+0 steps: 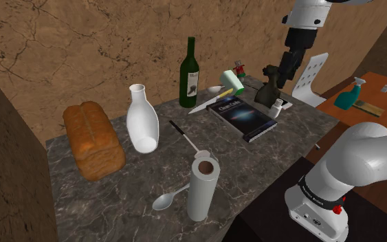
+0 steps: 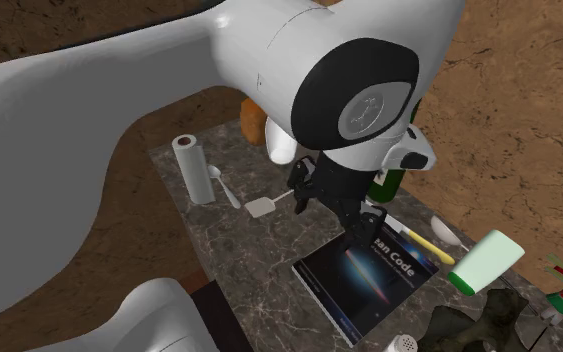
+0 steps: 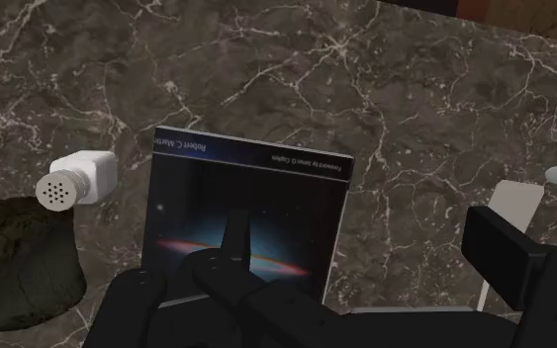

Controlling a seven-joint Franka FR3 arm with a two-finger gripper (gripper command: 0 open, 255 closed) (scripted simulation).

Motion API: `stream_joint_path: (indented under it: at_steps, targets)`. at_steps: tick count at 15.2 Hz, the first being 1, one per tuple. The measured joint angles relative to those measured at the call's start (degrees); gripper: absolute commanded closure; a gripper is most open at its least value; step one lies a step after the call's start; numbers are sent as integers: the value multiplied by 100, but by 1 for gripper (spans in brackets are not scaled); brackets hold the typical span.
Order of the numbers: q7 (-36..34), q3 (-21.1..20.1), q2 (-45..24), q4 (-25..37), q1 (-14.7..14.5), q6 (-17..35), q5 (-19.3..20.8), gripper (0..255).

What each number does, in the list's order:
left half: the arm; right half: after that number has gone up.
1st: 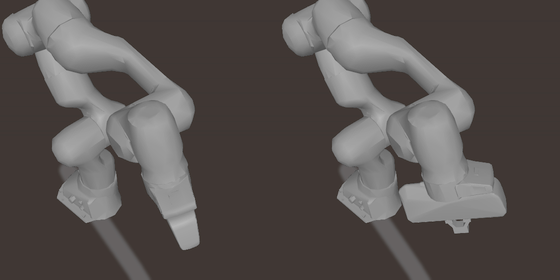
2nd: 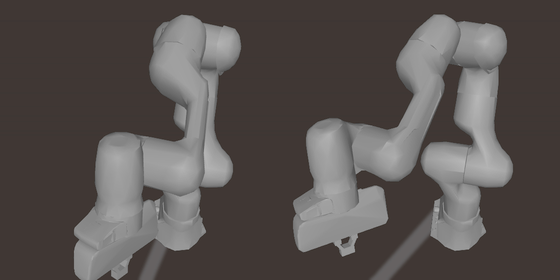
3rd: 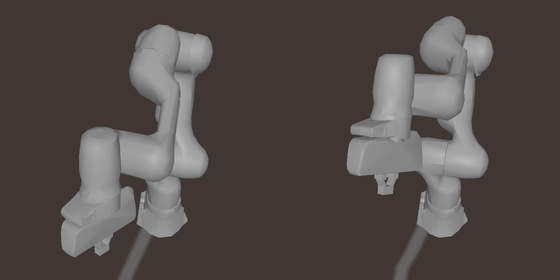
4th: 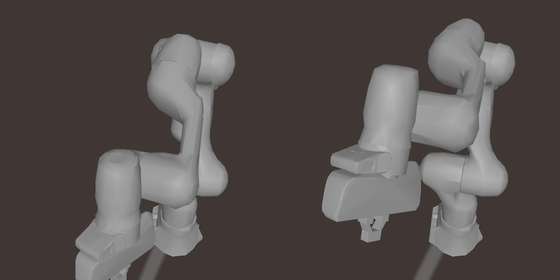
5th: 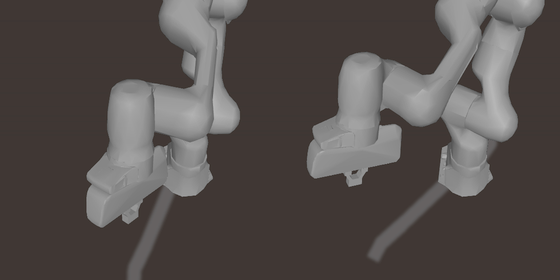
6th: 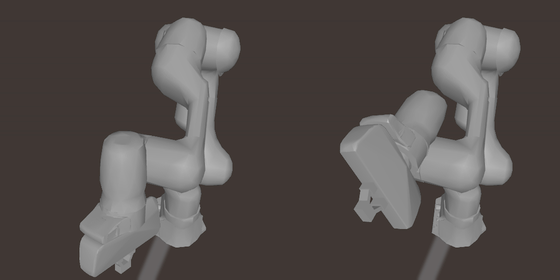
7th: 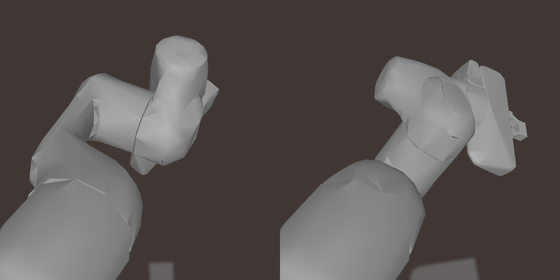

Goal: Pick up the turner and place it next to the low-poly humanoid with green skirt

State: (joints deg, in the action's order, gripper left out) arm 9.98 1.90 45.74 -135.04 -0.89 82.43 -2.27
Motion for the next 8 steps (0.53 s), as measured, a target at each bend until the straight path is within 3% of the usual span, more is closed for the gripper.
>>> stream_joint_path:
  at_steps: [4,8]
  targets:
    - [-277,-238,11,-237,-51,314,-169,0]
    - [-795,-704,-240,-518,-162,1019,-475,0]
